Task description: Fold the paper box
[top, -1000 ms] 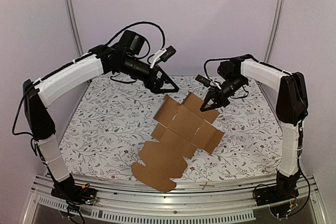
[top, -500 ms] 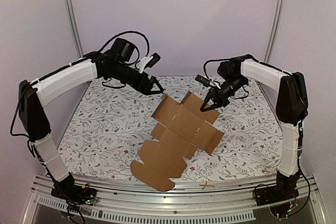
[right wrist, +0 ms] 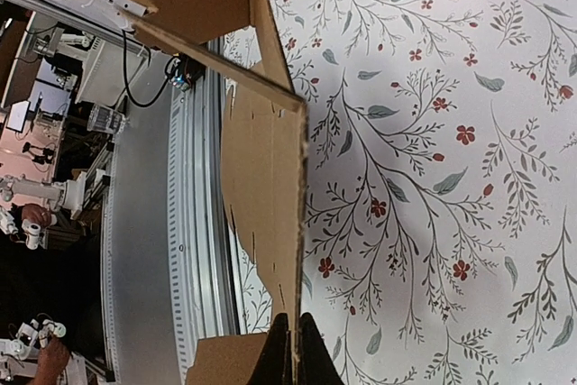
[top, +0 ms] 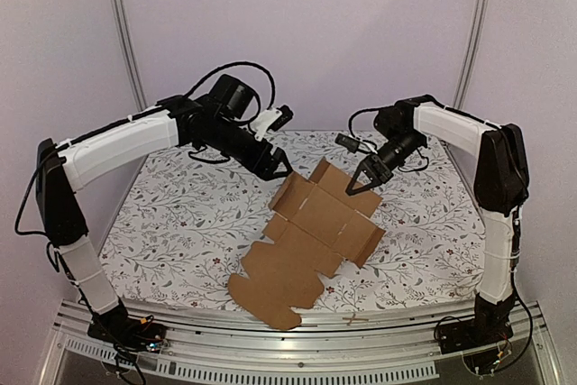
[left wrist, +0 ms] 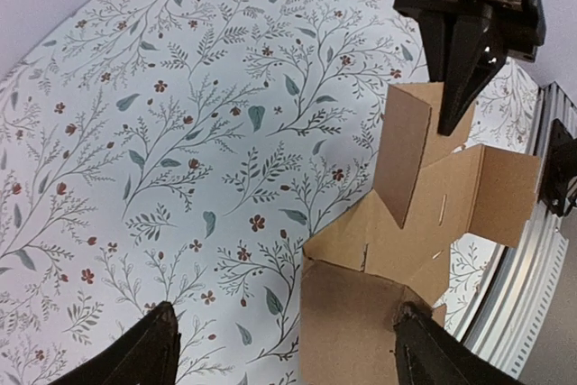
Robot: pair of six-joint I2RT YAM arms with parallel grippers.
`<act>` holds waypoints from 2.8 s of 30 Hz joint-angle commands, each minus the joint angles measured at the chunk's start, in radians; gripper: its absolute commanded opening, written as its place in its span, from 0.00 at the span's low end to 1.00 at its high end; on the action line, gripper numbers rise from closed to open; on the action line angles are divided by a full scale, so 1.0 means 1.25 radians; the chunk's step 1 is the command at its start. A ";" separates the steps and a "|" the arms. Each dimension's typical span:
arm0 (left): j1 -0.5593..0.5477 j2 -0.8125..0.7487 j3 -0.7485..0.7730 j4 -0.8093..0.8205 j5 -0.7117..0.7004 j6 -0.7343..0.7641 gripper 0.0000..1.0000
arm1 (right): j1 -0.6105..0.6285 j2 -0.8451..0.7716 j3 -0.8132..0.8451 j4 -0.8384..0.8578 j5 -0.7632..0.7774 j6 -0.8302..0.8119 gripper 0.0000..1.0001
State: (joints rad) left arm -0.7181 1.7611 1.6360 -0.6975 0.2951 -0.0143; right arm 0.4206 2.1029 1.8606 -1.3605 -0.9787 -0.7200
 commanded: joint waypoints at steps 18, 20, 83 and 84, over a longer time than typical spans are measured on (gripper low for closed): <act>-0.035 0.031 0.002 -0.054 -0.186 -0.090 0.99 | -0.011 -0.007 -0.034 0.064 0.088 0.162 0.00; -0.035 0.061 0.014 -0.052 -0.175 -0.077 0.99 | -0.011 -0.009 -0.035 0.064 0.088 0.163 0.00; -0.014 0.156 0.030 0.086 -0.171 -0.126 0.18 | -0.022 0.033 -0.050 0.109 0.087 0.265 0.00; -0.013 0.157 0.030 0.089 -0.166 -0.125 0.16 | -0.023 0.033 -0.050 0.109 0.087 0.265 0.00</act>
State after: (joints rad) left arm -0.7433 1.9686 1.6787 -0.6113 0.0261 -0.1677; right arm 0.3981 2.1330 1.8076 -1.2396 -0.8722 -0.3962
